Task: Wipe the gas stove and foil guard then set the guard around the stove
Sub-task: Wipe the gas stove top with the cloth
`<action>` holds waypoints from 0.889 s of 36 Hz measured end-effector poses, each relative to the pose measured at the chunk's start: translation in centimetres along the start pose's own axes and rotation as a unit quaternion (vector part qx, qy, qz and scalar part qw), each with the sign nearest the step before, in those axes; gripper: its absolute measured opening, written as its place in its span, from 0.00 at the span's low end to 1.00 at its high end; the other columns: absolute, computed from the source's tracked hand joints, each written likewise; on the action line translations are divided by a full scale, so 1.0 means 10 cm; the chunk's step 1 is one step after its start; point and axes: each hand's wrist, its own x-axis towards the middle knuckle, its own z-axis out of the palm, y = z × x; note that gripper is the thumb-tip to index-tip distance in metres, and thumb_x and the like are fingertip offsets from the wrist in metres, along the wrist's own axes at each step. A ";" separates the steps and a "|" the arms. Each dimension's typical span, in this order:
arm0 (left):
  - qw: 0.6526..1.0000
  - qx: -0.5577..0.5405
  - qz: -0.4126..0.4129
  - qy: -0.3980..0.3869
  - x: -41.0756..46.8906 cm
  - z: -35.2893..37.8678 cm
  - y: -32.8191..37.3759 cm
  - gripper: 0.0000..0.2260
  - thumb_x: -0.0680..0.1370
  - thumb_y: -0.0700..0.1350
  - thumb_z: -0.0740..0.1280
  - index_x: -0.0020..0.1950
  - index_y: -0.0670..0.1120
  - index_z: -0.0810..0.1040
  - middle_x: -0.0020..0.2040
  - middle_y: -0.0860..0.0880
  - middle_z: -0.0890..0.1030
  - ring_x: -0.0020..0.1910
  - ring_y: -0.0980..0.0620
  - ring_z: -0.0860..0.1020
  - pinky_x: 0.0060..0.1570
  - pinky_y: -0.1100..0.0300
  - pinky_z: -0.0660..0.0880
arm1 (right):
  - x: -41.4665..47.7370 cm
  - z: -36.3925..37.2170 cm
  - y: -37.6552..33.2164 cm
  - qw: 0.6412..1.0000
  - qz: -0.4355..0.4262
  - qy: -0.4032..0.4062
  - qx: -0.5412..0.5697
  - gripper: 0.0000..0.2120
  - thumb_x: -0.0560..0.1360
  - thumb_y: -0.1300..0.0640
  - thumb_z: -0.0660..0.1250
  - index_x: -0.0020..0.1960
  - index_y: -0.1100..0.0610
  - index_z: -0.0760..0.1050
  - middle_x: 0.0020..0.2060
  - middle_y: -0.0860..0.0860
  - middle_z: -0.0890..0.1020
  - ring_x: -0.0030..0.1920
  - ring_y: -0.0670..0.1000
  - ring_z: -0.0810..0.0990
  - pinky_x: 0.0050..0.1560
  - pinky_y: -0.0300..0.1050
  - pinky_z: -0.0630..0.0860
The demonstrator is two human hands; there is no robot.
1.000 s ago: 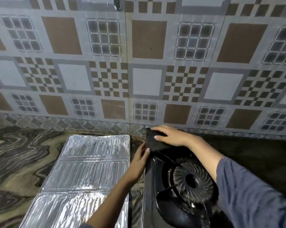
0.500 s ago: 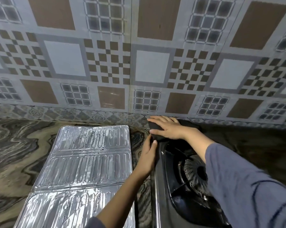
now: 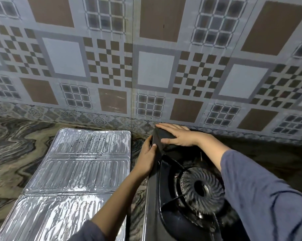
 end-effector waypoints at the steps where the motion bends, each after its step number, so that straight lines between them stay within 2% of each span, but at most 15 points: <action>1: 1.000 0.015 0.003 0.001 0.02 0.00 -0.01 0.21 0.80 0.43 0.54 0.73 0.46 0.59 0.72 0.46 0.65 0.70 0.49 0.66 0.70 0.47 0.63 | -0.02 -0.01 0.02 1.000 0.001 -0.002 0.003 0.32 0.75 0.34 0.52 0.74 0.37 0.41 0.76 0.39 0.43 0.76 0.49 0.43 0.73 0.55 0.42; 4: 0.999 0.045 0.014 0.008 0.04 0.01 0.05 0.20 0.80 0.42 0.54 0.73 0.44 0.59 0.71 0.45 0.66 0.69 0.48 0.66 0.70 0.49 0.63 | -0.09 -0.05 0.08 1.000 0.006 -0.010 0.010 0.32 0.76 0.36 0.53 0.74 0.38 0.41 0.76 0.41 0.43 0.76 0.49 0.42 0.73 0.55 0.42; 8: 0.997 0.067 0.031 0.013 0.11 0.03 0.10 0.19 0.80 0.39 0.54 0.72 0.41 0.61 0.68 0.45 0.68 0.64 0.53 0.68 0.63 0.61 0.63 | -0.14 -0.06 0.18 1.000 0.011 -0.002 0.018 0.32 0.76 0.37 0.55 0.73 0.36 0.42 0.76 0.43 0.46 0.76 0.50 0.44 0.73 0.54 0.43; 10: 0.995 0.087 0.036 0.021 0.16 0.04 0.11 0.19 0.80 0.39 0.55 0.71 0.41 0.61 0.68 0.44 0.69 0.63 0.54 0.68 0.63 0.60 0.64 | -0.16 -0.07 0.22 1.000 0.009 -0.004 0.027 0.31 0.76 0.37 0.55 0.73 0.36 0.43 0.76 0.43 0.46 0.76 0.50 0.44 0.73 0.54 0.43; 17: 0.983 0.174 0.045 0.035 0.26 0.06 0.15 0.21 0.79 0.42 0.59 0.71 0.42 0.61 0.69 0.42 0.67 0.68 0.46 0.67 0.69 0.51 0.63 | -0.23 -0.07 0.41 0.999 0.002 0.008 0.053 0.29 0.75 0.36 0.55 0.72 0.33 0.45 0.76 0.42 0.48 0.76 0.50 0.46 0.72 0.56 0.44; 20: 0.973 0.217 0.061 0.038 0.31 0.07 0.18 0.20 0.79 0.41 0.59 0.70 0.40 0.62 0.69 0.42 0.68 0.67 0.46 0.67 0.64 0.60 0.62 | -0.26 -0.03 0.48 0.999 -0.001 0.033 0.032 0.29 0.75 0.35 0.53 0.72 0.33 0.46 0.76 0.41 0.50 0.76 0.49 0.48 0.72 0.55 0.46; 23: 0.958 0.270 0.089 0.034 0.35 0.09 0.22 0.19 0.79 0.41 0.59 0.69 0.40 0.63 0.67 0.41 0.69 0.66 0.46 0.68 0.58 0.62 0.61 | -0.30 -0.01 0.50 0.998 0.010 0.055 -0.004 0.28 0.76 0.35 0.51 0.73 0.35 0.45 0.76 0.43 0.50 0.76 0.50 0.49 0.72 0.53 0.48; 32: 0.902 0.407 0.145 0.004 0.57 0.10 0.22 0.19 0.78 0.45 0.60 0.67 0.40 0.68 0.64 0.41 0.72 0.64 0.44 0.69 0.67 0.51 0.64 | -0.45 0.04 0.68 0.996 0.028 0.068 -0.041 0.28 0.76 0.34 0.47 0.72 0.33 0.41 0.76 0.44 0.50 0.76 0.51 0.50 0.72 0.52 0.48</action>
